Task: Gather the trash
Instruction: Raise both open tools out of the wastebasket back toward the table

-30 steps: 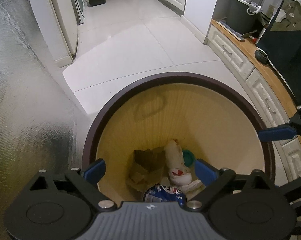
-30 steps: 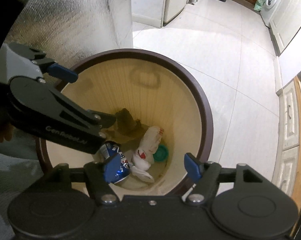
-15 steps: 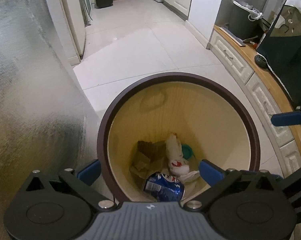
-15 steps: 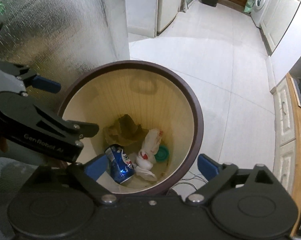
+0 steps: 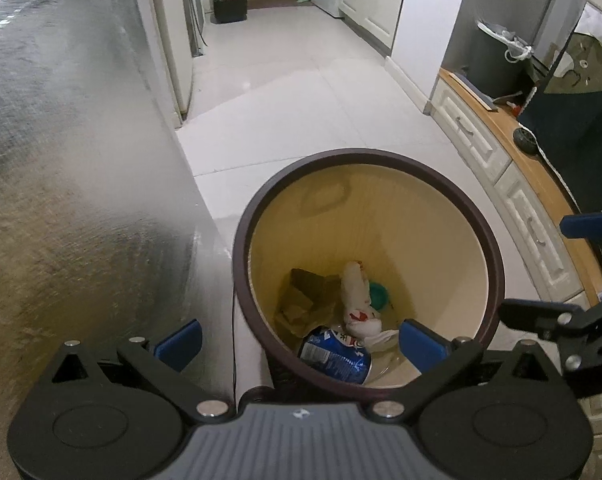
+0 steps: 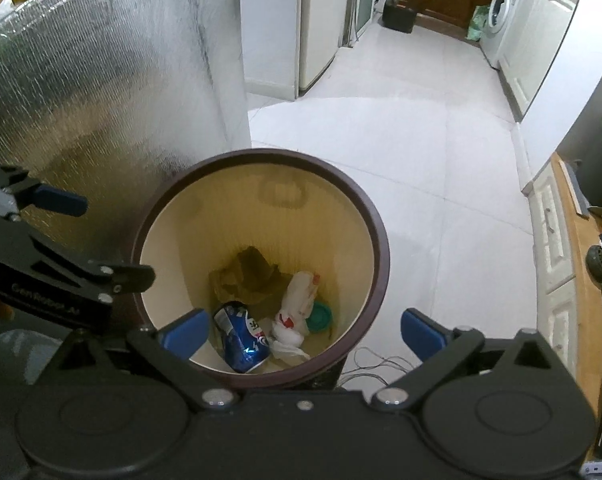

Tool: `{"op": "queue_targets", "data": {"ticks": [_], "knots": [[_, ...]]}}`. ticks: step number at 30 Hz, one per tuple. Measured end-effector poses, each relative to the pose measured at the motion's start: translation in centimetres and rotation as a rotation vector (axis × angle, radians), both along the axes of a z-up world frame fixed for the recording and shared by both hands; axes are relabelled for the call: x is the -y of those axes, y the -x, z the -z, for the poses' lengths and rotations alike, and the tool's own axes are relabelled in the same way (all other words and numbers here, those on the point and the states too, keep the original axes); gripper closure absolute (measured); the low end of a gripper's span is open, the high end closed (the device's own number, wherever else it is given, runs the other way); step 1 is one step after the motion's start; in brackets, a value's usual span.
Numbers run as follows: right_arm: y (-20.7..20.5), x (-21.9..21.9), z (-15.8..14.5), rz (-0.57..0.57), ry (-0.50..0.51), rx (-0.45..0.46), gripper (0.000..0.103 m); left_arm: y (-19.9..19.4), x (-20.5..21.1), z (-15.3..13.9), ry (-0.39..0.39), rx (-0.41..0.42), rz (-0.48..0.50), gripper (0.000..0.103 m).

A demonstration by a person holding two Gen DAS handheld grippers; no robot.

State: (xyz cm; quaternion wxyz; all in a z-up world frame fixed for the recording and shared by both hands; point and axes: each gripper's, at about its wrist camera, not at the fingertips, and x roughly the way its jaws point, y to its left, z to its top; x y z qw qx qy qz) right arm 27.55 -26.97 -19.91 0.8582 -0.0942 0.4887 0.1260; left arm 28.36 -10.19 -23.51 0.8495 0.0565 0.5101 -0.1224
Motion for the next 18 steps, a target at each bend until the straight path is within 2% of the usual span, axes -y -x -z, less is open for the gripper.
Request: {"op": "queue_targets", "data": {"ticks": [18], "knots": [[4.2,0.7,-2.7,0.066,-0.016,0.062,0.000,4.8,-1.2,-3.7,0.010,0.081,0.009,0.000]]}}
